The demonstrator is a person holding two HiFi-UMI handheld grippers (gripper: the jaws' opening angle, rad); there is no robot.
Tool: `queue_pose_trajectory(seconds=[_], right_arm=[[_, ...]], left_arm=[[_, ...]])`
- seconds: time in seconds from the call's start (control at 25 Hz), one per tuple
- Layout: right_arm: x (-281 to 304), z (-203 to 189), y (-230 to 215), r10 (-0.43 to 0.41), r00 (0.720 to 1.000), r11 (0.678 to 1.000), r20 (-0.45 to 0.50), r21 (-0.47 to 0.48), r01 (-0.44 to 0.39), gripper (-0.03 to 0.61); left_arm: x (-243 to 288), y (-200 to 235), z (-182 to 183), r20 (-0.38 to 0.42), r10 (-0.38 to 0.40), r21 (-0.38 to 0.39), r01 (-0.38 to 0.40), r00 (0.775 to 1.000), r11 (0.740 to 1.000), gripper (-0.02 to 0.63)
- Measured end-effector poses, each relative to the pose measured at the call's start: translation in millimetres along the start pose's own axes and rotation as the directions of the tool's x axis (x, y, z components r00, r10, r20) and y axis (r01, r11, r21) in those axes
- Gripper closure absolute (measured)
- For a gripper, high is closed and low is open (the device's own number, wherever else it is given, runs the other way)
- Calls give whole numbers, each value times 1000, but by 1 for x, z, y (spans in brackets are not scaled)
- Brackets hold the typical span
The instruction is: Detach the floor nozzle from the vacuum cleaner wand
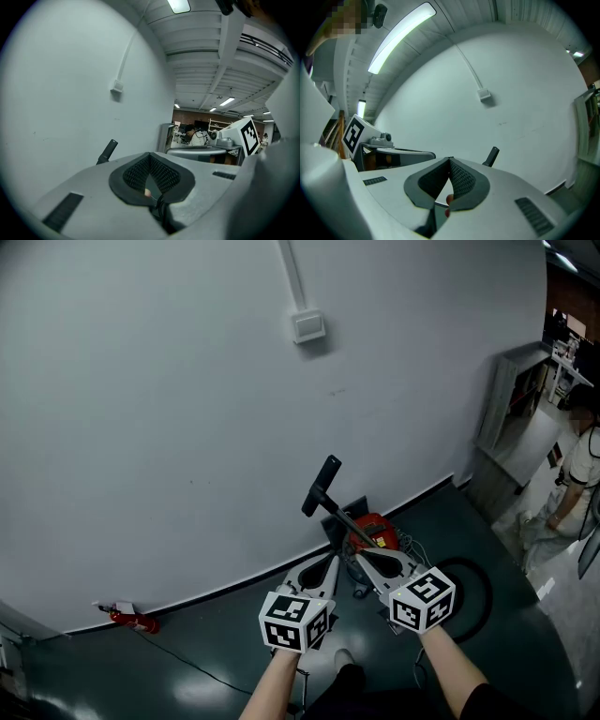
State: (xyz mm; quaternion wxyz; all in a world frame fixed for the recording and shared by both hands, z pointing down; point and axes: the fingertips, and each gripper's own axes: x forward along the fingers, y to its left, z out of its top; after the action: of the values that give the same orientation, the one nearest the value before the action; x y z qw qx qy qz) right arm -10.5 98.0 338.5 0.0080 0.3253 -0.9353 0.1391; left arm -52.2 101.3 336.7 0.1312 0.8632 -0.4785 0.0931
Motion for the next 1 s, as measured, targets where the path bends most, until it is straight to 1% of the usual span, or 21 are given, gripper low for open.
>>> queue_pose_trajectory(seconds=[0.32,0.48,0.6,1.0], right_arm=[[52,-1,-25,-60,998,998,-32,5,61,561],[65,-9,-29,-83,995,997,-51,0,83,561],[70,-16,-35,-99,993,995,-68,5,100,561],[90,-25,-63,-109,990,993,-85,27,111,561]], left_arm=[[24,51,2,-13,-37,-22,36,999,999,611],[27,74,-5,-16,-29,-50,28,999,998,611],[30,84,-10,-24,-28,-75,26,999,997,611],[61,103,-23,-59,-29,-105,23,998,994,611]])
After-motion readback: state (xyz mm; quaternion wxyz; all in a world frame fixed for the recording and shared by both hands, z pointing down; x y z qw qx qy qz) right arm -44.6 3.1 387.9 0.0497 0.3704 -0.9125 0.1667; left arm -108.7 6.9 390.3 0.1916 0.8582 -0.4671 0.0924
